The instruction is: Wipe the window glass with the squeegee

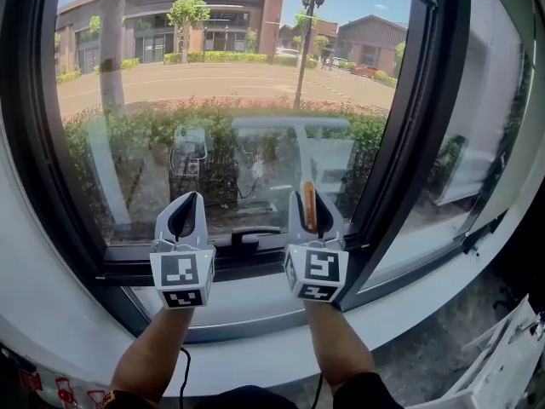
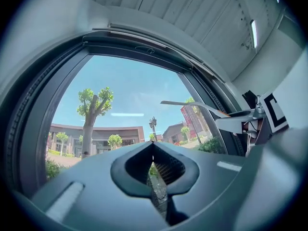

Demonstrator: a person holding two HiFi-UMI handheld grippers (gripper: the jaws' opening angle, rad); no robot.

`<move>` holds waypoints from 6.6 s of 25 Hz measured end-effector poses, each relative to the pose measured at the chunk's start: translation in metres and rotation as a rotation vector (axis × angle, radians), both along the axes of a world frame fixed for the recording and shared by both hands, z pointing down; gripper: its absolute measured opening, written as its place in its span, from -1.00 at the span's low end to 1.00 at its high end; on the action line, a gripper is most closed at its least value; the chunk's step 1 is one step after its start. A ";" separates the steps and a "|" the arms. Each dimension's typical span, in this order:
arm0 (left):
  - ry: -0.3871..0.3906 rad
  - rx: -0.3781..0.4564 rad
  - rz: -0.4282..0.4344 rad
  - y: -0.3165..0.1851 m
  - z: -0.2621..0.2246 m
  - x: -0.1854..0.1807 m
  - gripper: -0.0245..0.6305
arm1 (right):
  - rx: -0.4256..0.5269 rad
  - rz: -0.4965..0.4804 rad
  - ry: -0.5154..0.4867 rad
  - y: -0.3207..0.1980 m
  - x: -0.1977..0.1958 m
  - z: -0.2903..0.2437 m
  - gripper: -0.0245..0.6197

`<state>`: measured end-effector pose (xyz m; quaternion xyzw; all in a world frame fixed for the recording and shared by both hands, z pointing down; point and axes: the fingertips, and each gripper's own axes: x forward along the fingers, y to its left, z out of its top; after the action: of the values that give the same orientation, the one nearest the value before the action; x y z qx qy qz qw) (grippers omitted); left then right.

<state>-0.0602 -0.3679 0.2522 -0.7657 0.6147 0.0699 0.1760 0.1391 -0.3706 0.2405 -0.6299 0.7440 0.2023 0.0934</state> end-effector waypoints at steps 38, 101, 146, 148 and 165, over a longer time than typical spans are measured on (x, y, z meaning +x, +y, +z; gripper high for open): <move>0.041 0.010 -0.051 -0.010 0.011 0.050 -0.92 | -0.001 -0.023 0.042 -0.029 0.042 0.007 -0.57; 0.011 -0.163 0.005 -0.017 0.129 0.086 -0.91 | -0.080 -0.112 -0.021 -0.041 0.094 0.025 -0.74; 0.040 -0.137 0.001 -0.008 0.100 0.100 -0.91 | -0.260 -0.177 -0.019 -0.062 0.124 0.090 -0.74; 0.044 -0.157 0.004 -0.007 0.110 0.098 -0.91 | -0.287 -0.180 -0.017 -0.061 0.123 0.109 -0.74; 0.065 -0.269 0.007 0.015 0.182 0.087 -0.90 | -0.533 -0.199 -0.026 -0.042 0.118 0.251 -0.77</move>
<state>0.0270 -0.3533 0.4346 -0.7819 0.6211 0.0121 0.0513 0.2568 -0.4126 0.4914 -0.5588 0.8278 -0.0186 -0.0465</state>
